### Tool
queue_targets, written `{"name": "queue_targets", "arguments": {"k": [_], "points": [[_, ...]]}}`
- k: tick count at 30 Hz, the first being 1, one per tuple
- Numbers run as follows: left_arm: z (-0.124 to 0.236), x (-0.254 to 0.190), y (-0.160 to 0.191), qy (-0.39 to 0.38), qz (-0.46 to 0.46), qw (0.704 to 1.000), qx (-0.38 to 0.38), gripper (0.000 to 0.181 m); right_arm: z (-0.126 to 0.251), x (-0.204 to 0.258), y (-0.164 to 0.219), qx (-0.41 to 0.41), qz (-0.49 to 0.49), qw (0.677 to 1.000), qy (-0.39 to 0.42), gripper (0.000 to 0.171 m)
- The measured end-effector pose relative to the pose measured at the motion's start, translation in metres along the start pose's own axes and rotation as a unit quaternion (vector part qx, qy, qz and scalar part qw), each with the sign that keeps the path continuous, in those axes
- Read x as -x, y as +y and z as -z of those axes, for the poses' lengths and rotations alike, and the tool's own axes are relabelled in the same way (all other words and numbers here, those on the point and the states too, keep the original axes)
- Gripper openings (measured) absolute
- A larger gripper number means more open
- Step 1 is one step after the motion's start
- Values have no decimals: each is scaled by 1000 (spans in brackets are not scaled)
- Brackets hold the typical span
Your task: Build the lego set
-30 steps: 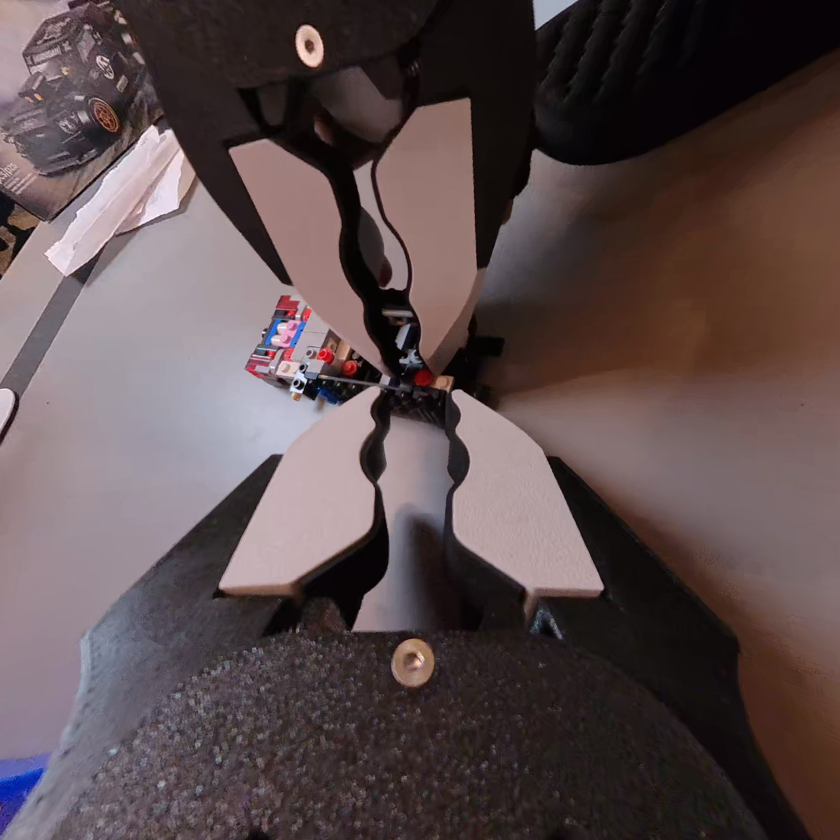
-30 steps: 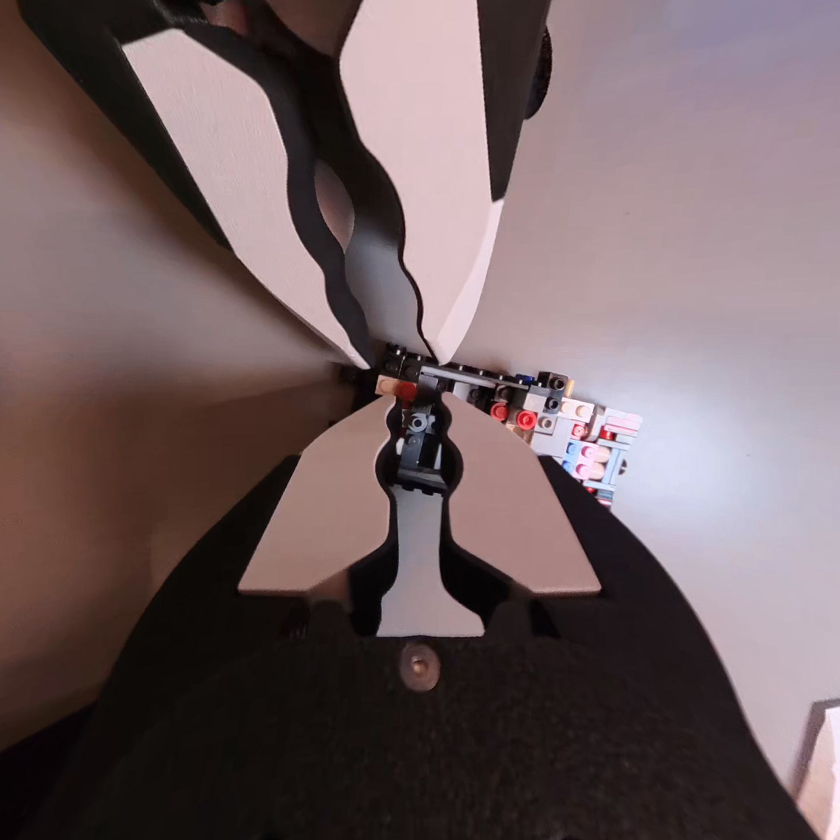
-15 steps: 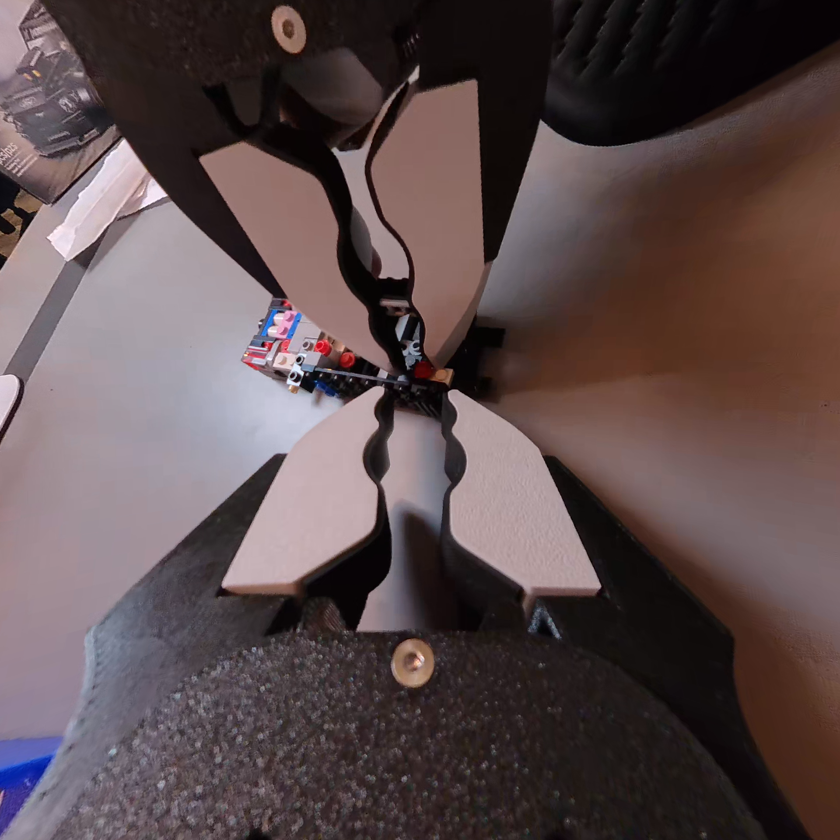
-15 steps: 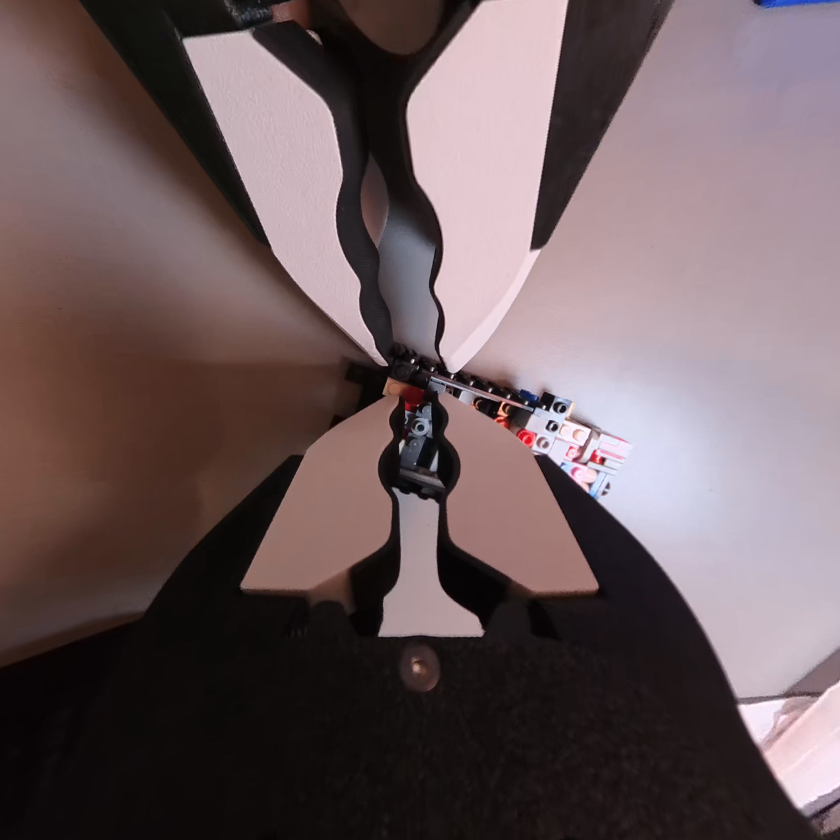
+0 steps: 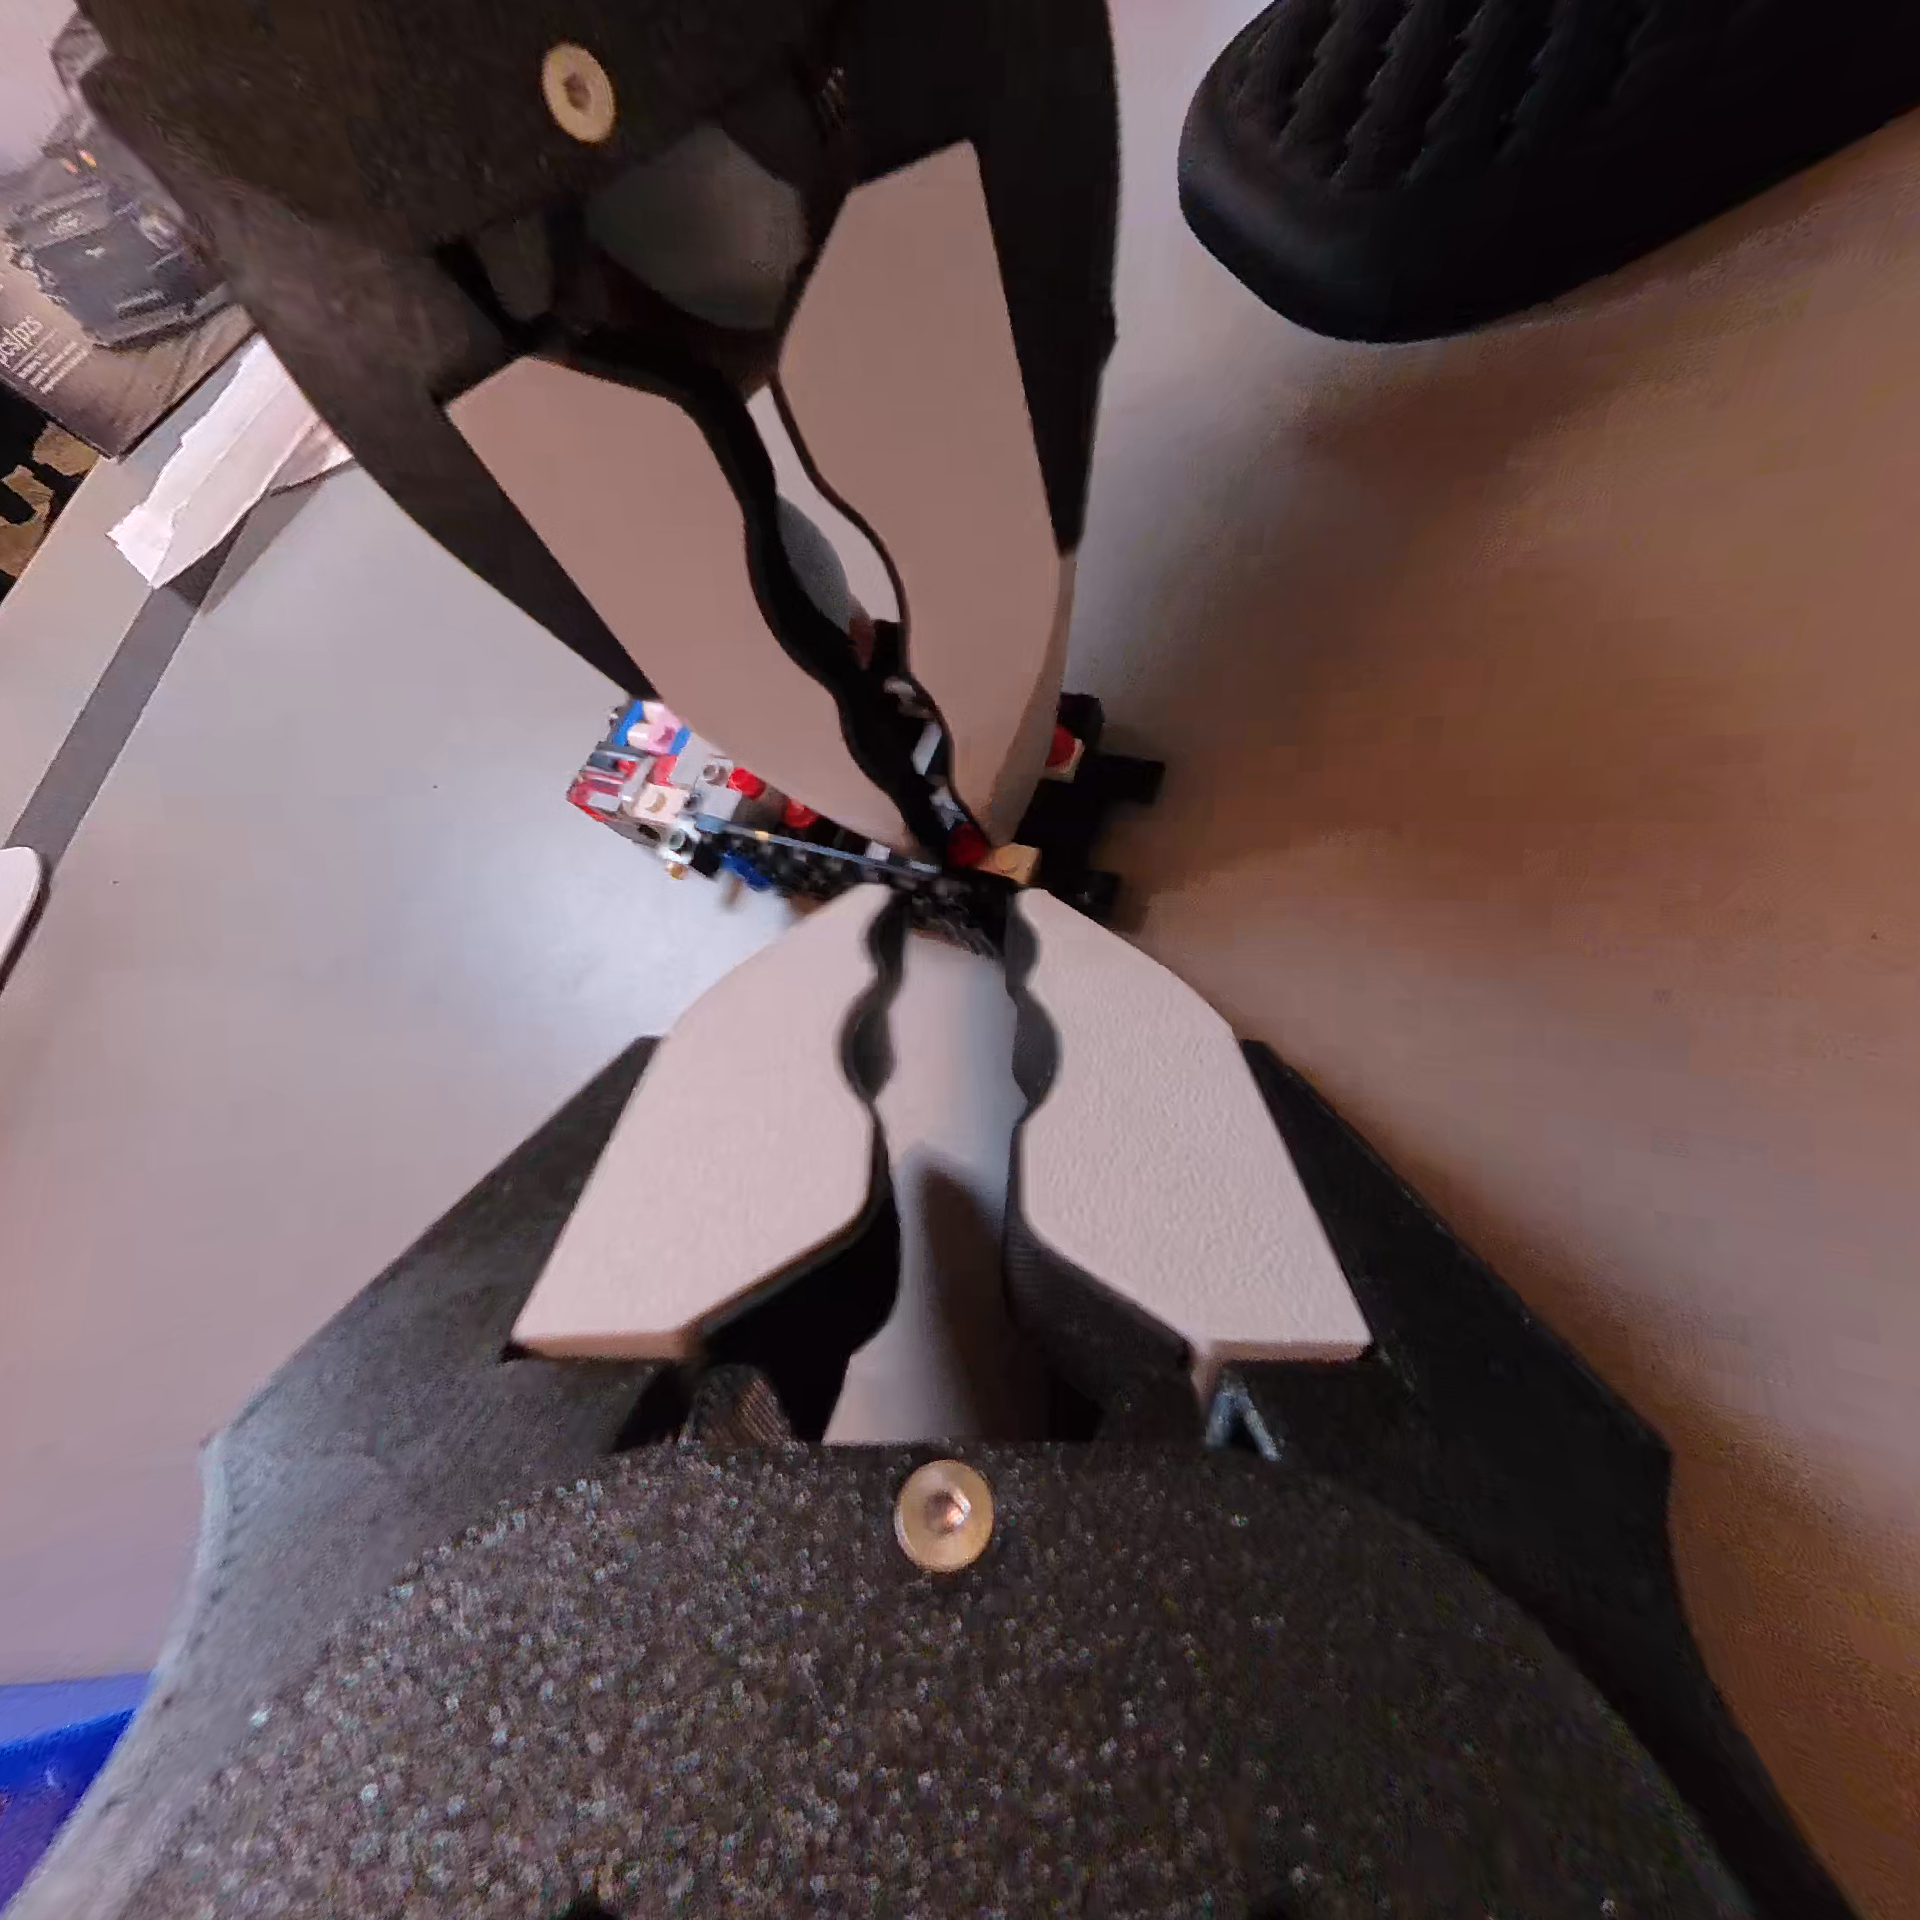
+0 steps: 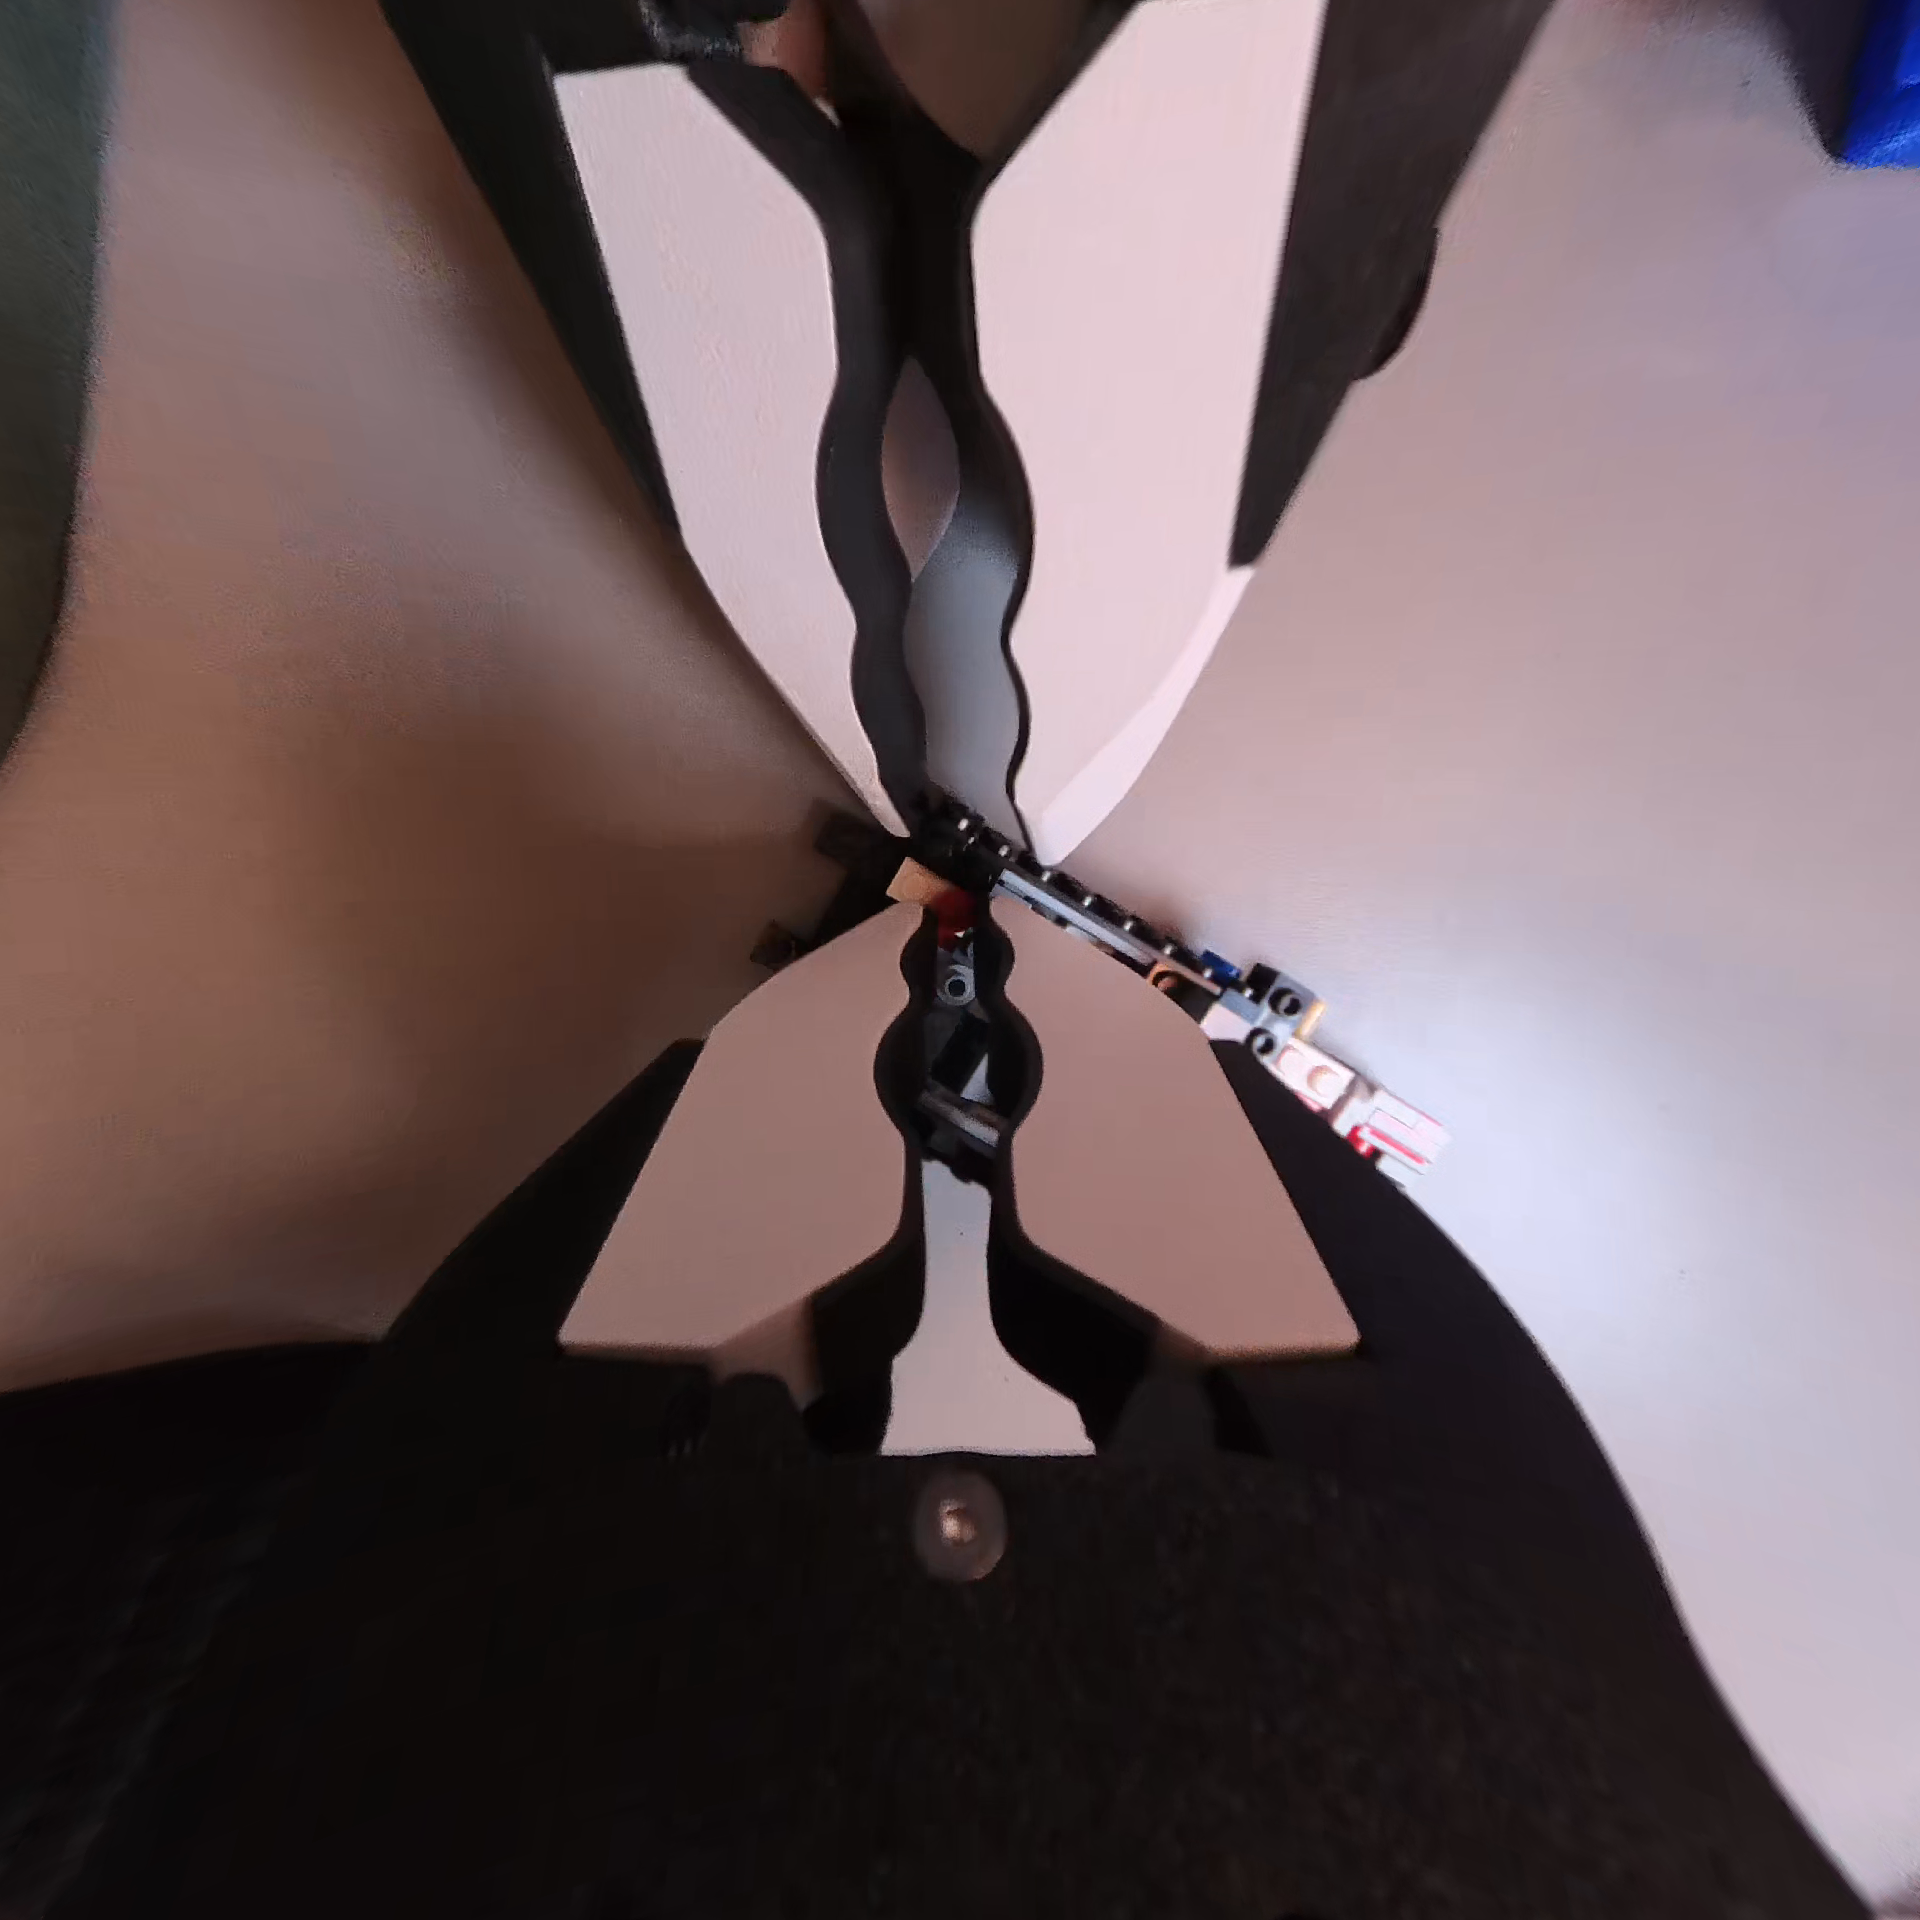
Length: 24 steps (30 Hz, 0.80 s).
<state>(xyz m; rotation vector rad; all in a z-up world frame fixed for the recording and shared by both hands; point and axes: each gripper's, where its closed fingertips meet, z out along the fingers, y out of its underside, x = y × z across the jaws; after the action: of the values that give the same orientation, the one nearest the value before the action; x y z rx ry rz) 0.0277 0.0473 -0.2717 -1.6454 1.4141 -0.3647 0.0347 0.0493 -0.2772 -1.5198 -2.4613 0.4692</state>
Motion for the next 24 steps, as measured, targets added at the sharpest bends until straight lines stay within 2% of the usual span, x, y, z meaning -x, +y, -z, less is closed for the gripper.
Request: {"name": "queue_targets", "arguments": {"k": [2,4,10,19,24], "points": [[0,-1,2,4,1,1000,6,11,3,0,-3,-43,-18,999,-8,6],[-1,1,3,-6,-1,1000,8,11,9,3,-12,-85,-27,996,-18,6],[2,4,1,8,28,1000,-3,13,13,0,-12,-101,-32,994,-6,6],[8,4,-3,14,27,999,-25,18,64,-14,-12,-214,-100,970,53,6],[23,0,-16,41,25,996,-69,20,63,6,-25,-248,-100,959,97,7]]}}
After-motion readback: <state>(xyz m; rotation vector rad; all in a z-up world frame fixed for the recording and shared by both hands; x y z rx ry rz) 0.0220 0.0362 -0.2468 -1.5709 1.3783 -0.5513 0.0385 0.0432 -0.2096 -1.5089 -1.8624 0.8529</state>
